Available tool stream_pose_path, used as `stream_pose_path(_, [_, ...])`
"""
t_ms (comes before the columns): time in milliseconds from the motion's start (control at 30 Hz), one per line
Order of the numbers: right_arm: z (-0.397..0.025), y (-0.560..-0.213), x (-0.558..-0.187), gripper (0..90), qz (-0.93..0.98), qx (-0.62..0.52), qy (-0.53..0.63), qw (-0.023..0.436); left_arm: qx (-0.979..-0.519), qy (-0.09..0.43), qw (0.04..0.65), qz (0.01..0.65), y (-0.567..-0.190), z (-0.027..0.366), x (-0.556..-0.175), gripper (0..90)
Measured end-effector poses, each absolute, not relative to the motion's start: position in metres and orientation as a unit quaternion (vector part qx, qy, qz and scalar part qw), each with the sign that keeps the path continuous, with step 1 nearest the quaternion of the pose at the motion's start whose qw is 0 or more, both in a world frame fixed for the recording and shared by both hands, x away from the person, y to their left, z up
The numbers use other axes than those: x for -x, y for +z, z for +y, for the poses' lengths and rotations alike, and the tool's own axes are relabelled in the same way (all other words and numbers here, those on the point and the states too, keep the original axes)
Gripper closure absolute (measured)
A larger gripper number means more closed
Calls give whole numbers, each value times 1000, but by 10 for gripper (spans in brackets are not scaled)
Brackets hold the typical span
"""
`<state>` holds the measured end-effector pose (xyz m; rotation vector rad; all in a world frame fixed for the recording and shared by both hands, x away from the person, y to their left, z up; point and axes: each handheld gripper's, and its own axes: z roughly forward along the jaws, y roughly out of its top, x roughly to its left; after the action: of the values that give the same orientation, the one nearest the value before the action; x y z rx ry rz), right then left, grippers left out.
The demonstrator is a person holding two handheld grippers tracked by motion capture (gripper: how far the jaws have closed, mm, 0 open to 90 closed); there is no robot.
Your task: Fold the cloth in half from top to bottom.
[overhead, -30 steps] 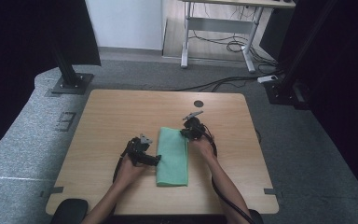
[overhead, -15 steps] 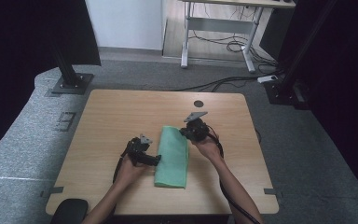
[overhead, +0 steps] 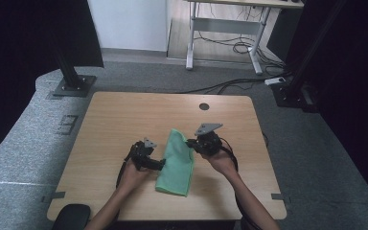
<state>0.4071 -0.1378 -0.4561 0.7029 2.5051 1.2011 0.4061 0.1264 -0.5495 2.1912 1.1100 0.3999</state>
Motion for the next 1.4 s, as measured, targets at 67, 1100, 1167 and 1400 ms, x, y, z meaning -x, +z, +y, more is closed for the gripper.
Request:
stream_pose_path(67, [-139,-456,-399,838,866,-238,418,135,-834,152,321,423,-550,126,-406,0])
stream_pose_path(1100, [-131,-519,-317,831,888,-219,402,36,-833,154,321,423,-550,126,-406,0])
stream_pose_path(1167, [-130,-524,-315,831,893,-222,389,35,-834,153,320,423,-550,126,-406,0])
stream_pose_path(1400, [-128,-533,-317,838,903,-230,359,50,-834,152,320,422,-549,127,-406,0])
